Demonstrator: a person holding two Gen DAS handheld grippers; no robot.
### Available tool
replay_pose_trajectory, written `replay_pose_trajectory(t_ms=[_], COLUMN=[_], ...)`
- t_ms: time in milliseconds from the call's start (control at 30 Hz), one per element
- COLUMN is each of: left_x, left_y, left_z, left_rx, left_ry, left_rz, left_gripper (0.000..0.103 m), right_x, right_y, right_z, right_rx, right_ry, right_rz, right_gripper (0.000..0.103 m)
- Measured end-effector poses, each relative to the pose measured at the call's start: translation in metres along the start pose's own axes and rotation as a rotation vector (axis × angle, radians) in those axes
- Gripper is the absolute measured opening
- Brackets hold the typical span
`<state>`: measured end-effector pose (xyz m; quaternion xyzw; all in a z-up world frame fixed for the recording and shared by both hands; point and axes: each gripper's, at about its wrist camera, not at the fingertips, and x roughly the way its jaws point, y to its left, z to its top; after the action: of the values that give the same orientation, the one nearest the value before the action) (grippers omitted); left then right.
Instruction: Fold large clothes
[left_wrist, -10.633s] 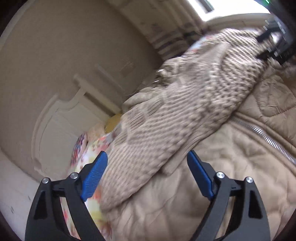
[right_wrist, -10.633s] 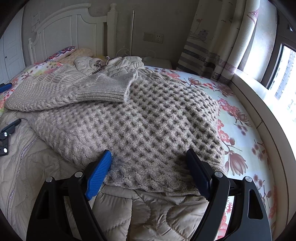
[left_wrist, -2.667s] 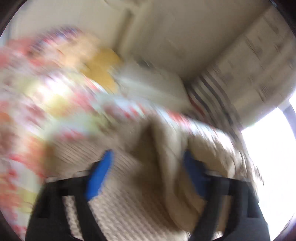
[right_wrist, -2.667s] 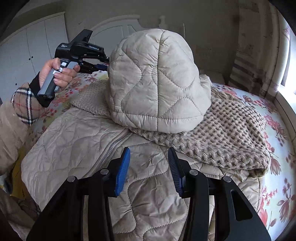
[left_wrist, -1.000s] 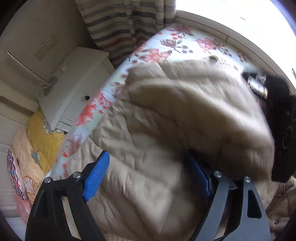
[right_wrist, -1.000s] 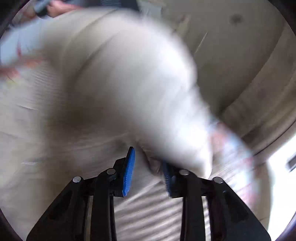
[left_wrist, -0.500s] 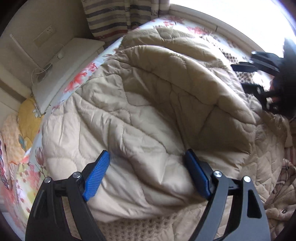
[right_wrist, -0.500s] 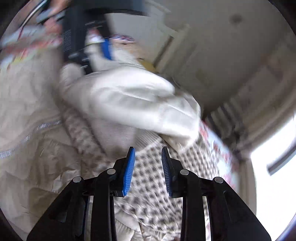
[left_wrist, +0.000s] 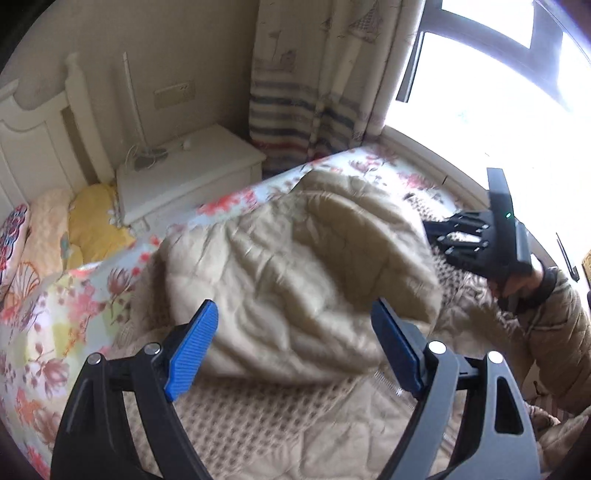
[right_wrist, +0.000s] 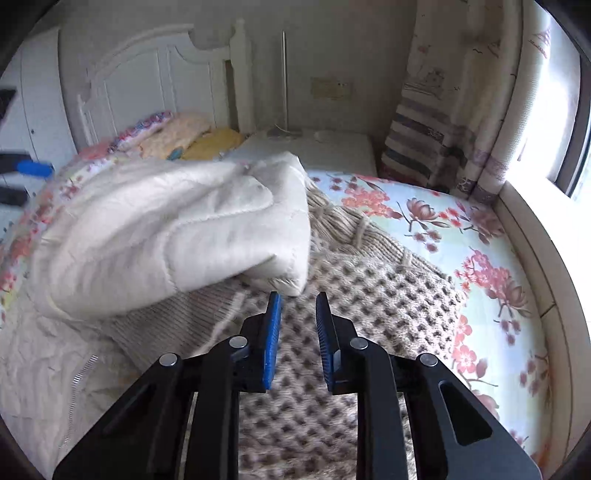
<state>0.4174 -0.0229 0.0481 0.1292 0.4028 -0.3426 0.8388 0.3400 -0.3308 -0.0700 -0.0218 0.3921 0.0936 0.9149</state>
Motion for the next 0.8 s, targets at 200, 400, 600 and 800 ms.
replay_pose_trajectory(t_ms=[200,400,600,800], left_x=[0.04,0.066,0.076,0.016], left_y=[-0.062,-0.101,-0.082,-0.025], left_z=[0.006,-0.036,-0.06,-0.073], left_rx=[0.15,0.366,0.311,0.07], left_ry=[0.04,0.149,0.195,0.043], left_rz=[-0.079,-0.044,-0.051,-0.124], left_gripper=[0.09,0.092,0.092,0.099], right_x=[0.009,0.025,0.023,0.022], right_y=[0.012,0.032,0.07,0.058], right_z=[0.02,0.029,0.007,-0.032], right_rx=[-0.119,-0.41,-0.845,-0.84], right_ry=[0.015,-0.007,-0.247,-0.058], right_rz=[0.029,-0.044,-0.457,-0.554], right_gripper=[0.038,0.025,0.024,0.025])
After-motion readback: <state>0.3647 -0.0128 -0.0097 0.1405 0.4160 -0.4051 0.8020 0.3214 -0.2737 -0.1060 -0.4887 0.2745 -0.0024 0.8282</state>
